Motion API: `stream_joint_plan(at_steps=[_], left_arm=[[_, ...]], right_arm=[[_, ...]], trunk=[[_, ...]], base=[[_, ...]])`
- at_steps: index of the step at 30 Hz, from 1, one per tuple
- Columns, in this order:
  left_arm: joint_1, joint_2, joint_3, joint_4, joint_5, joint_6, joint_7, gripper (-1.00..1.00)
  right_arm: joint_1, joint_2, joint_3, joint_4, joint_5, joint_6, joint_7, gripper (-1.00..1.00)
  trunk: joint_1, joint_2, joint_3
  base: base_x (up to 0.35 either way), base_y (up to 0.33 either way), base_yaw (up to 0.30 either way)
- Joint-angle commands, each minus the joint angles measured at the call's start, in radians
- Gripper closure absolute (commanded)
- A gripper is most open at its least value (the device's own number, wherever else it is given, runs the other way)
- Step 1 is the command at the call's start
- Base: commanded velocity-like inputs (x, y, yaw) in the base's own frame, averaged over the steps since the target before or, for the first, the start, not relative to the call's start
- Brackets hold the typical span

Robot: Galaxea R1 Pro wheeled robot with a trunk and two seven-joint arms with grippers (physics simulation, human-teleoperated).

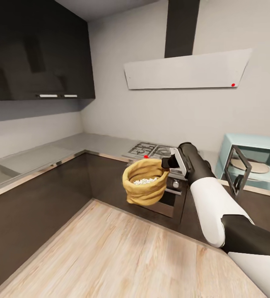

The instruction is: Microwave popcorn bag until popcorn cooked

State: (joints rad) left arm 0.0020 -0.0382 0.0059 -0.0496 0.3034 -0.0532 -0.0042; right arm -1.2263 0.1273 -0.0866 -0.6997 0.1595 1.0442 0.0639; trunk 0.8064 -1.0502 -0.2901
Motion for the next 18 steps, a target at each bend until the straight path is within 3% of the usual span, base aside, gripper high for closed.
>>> stream_joint_plan(at_steps=[1,18], left_arm=[[0.0,0.0,0.0,-0.001,0.005,-0.002,0.0,-1.0],[0.0,0.0,-0.001,-0.001,0.005,-0.002,0.0,-1.0]], right_arm=[[-0.001,0.002,-0.005,0.0,0.009,0.003,0.007,1.0],[-0.001,0.003,-0.005,0.0,0.008,0.003,0.007,1.0]], trunk=[[0.0,-0.001,-0.001],[0.0,-0.001,-0.001]], base=[[0.0,0.0,-0.252],[0.0,0.0,-0.252]])
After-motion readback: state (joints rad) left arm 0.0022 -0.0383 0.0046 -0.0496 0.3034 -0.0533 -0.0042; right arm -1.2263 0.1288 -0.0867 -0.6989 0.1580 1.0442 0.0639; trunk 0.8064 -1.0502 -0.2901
